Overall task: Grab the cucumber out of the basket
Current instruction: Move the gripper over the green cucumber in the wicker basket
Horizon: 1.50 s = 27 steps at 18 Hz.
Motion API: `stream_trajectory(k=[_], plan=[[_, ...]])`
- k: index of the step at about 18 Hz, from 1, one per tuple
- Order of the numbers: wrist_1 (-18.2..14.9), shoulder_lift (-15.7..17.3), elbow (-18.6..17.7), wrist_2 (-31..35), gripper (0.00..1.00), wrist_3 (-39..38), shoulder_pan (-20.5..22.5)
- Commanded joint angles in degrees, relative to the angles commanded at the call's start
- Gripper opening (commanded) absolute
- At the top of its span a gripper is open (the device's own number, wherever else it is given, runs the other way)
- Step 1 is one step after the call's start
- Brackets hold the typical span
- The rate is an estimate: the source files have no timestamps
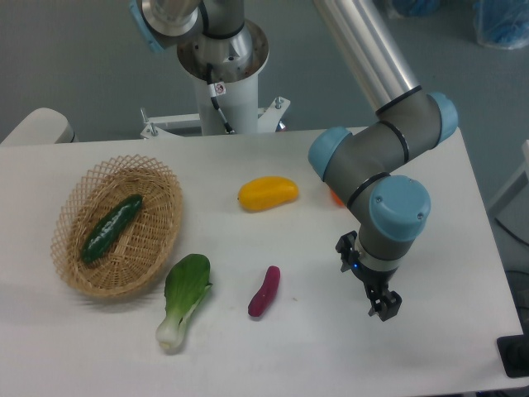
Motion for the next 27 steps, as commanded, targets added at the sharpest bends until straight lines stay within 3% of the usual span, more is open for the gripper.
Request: stream_trajectory(k=[6,14,19,23,27], plan=[[-0.3,0.9,-0.9,0.1,1.00,-0.2,-0.6],[-0.7,5.2,-6.1,-0.5,1.00,-2.4,-3.0],[-0.9,10.0,-11.8,-2.3,1.00,-8.4,-5.5],[-0.6,15.6,-19.3,-6.9,1.00,-12.8,-6.2],[-0.5,20.1,-24.9,-7.6,1.00,-22.1,-11.4]])
